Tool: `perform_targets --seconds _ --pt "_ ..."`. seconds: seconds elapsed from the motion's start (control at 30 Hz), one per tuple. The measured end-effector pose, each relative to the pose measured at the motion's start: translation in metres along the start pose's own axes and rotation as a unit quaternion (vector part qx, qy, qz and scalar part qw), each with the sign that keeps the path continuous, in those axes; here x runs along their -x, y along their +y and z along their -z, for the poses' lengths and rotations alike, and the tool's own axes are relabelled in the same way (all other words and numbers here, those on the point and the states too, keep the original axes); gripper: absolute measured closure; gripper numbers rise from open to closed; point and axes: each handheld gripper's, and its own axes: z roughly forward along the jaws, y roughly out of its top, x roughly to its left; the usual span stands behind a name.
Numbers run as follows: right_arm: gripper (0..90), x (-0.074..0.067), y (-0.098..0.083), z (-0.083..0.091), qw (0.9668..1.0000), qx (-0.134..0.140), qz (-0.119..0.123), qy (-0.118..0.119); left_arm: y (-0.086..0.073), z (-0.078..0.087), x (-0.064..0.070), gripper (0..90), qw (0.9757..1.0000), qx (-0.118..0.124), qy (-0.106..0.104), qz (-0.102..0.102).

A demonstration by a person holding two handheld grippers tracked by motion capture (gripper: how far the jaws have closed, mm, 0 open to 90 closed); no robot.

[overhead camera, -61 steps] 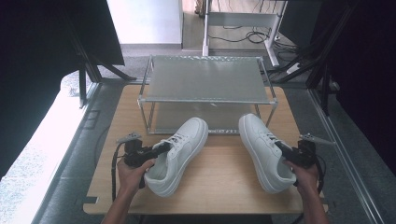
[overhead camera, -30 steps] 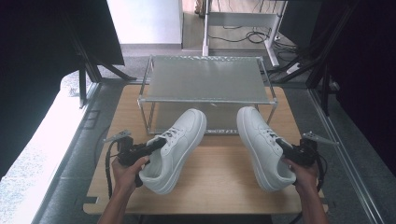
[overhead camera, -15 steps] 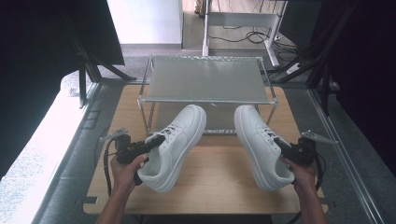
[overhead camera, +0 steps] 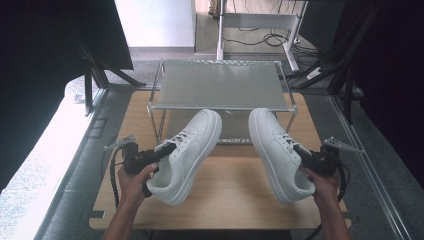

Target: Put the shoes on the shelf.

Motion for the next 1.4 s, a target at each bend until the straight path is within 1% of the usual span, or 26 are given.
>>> perform_targets --seconds 0.17,0.23,0.37,0.4,0.6,0.67,0.83,1.0,1.13,1.3,1.4 --pt "86.4 -0.008 0.007 0.001 0.9999 0.008 0.006 0.013 0.006 0.001 0.004 82.0 0.9999 0.006 -0.010 -0.003" --pt "86.4 -0.011 0.011 0.000 0.9997 0.011 0.012 0.018 0.010 0.001 0.006 82.0 0.9998 0.012 -0.013 -0.005" --pt "86.4 -0.017 0.016 -0.001 0.9993 0.018 0.014 0.030 0.019 0.001 0.009 82.0 0.9996 0.017 -0.021 -0.009" --pt "86.4 -0.019 0.018 -0.001 0.9992 0.020 0.012 0.032 0.021 0.000 0.010 82.0 0.9996 0.017 -0.022 -0.010" --pt "86.4 -0.027 0.032 -0.004 0.9987 0.027 0.023 0.036 0.037 0.000 0.015 81.9 0.9993 0.024 -0.020 -0.019" --pt "86.4 -0.030 0.038 -0.005 0.9985 0.027 0.026 0.039 0.041 0.000 0.017 81.9 0.9993 0.027 -0.020 -0.019" --pt "86.4 -0.036 0.054 -0.007 0.9981 0.030 0.037 0.038 0.052 -0.003 0.019 81.9 0.9990 0.034 -0.021 -0.020" --pt "86.4 -0.037 0.070 -0.012 0.9981 0.033 0.037 0.037 0.061 -0.008 0.020 81.9 0.9989 0.037 -0.022 -0.019" --pt "86.4 -0.040 0.080 -0.015 0.9980 0.037 0.042 0.029 0.069 -0.011 0.020 81.9 0.9989 0.038 -0.015 -0.022" --pt "86.5 -0.045 0.093 -0.019 0.9977 0.039 0.046 0.032 0.078 -0.015 0.020 81.9 0.9990 0.038 -0.011 -0.023" --pt "86.4 -0.048 0.100 -0.023 0.9976 0.040 0.050 0.027 0.082 -0.018 0.019 81.9 0.9990 0.040 -0.010 -0.020"
